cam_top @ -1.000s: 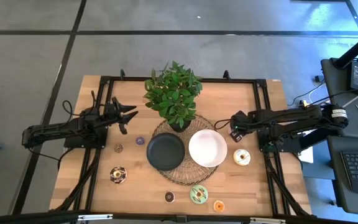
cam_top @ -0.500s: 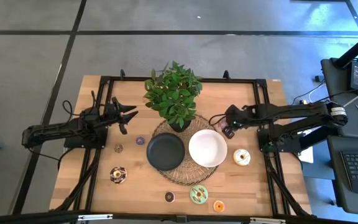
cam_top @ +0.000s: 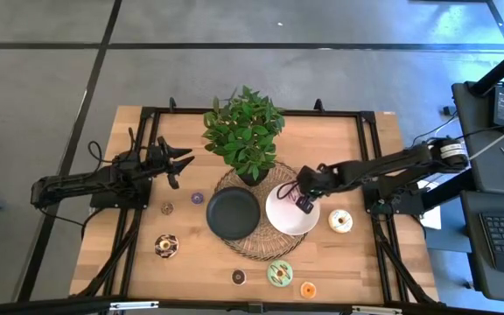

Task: Pick & Place donuts
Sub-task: Put the large purple donut on the white plate

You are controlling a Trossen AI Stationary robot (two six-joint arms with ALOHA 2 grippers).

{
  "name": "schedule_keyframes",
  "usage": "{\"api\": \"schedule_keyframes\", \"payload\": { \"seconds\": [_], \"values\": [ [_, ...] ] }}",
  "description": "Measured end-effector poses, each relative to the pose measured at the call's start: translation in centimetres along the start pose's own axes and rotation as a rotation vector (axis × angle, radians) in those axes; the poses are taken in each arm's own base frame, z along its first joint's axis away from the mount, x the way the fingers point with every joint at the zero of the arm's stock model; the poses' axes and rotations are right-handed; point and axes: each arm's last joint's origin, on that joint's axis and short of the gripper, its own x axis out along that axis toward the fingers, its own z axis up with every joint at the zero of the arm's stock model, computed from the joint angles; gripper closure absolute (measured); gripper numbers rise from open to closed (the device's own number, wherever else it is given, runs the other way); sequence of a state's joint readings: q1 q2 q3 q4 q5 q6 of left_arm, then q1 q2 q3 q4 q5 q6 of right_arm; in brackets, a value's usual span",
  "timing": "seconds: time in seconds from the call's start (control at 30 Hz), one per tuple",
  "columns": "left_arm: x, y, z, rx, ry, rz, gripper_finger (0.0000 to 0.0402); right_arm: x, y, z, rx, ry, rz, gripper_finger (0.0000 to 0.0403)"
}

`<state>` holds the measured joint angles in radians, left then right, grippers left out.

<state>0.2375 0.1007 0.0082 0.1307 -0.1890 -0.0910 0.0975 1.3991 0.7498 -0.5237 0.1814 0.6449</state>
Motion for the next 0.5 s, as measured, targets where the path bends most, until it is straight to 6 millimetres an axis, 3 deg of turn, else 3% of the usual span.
{"api": "schedule_keyframes", "payload": {
  "seconds": [0.17,0.37,0.5],
  "values": [
    [0.0,0.0,0.01,0.0,-0.001,0.0,0.0274,1.26,0.16,-0.17,-0.004,0.033,-0.025,0.0368],
    [0.0,0.0,0.01,0.0,0.0,0.0,0.0274,1.32,0.17,-0.17,-0.031,0.034,-0.025,0.0364],
    [0.0,0.0,0.0,0.0,0.0,0.0,0.0274,1.1,0.18,-0.08,-0.053,0.022,-0.017,0.0338]
  ]
}}
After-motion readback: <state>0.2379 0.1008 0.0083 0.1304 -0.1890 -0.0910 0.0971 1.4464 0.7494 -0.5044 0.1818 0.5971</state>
